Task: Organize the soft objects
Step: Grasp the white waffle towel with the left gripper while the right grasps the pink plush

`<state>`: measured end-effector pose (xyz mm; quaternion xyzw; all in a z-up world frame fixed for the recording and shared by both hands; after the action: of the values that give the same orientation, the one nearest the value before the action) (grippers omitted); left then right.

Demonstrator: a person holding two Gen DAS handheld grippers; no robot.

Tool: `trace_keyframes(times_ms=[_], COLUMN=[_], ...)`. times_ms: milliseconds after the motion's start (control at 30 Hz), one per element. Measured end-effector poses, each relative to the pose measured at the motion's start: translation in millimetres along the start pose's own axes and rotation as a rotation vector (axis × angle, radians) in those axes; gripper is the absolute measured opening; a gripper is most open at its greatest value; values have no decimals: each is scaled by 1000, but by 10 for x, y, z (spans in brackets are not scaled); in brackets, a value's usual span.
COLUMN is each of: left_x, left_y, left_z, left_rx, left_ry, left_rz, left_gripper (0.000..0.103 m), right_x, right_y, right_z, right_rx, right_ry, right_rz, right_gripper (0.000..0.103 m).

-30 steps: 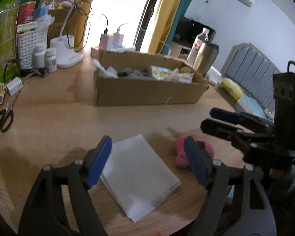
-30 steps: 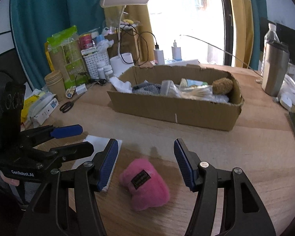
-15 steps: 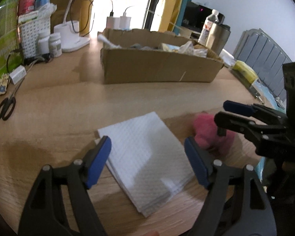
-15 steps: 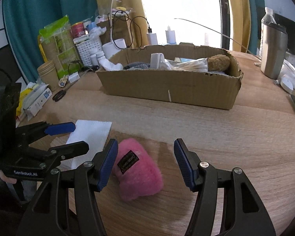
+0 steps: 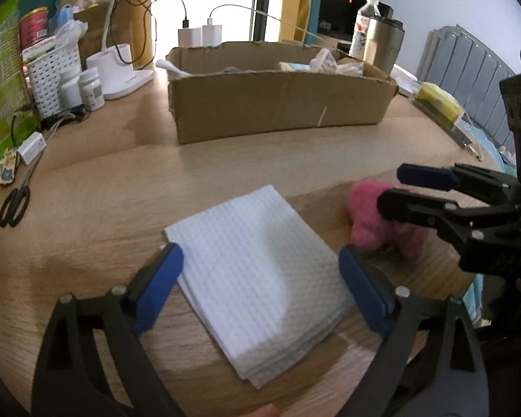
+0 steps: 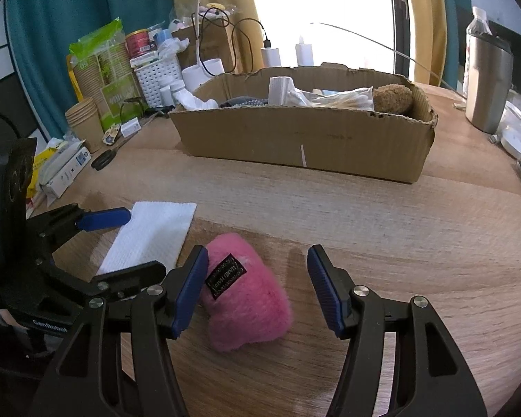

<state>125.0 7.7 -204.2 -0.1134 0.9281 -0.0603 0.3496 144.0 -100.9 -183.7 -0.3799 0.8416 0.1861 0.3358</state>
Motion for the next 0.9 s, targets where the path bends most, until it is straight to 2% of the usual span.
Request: trace_keyframes(times_ms=[167, 600, 800, 867, 900], left_x=[28, 46, 60, 54, 46], left_y=[-43, -40, -106, -120, -119], left_z=[32, 4, -35, -49, -57], left_rx=[-49, -31, -3, 5, 11], left_ry=[-11, -36, -41, -42, -41], left_rz=[57, 67, 85, 84, 79], left_gripper=[95, 91, 71, 53, 50], right_x=[17, 39, 76, 79, 80], right_y=[-9, 26, 67, 75, 75], right_z=[6, -2, 30, 37, 39], right_rx=[-4, -13, -35, -39, -41], right_ry=[0, 3, 16, 20, 21], right_rz=[7, -6, -7, -5, -2], right_gripper=[63, 64, 64, 63, 63])
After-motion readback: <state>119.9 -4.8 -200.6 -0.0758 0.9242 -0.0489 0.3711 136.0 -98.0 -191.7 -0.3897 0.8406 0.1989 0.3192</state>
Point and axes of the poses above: each gripper's, at about its wrist camera, not at the fingertips, and z roughly the way its jaws point, y to its left, x to its underside, the point moved 8 cm from there along z, roughly the way its jaws point, and after that the axes turned 9 degrees about -z, right-handed, at the moved point
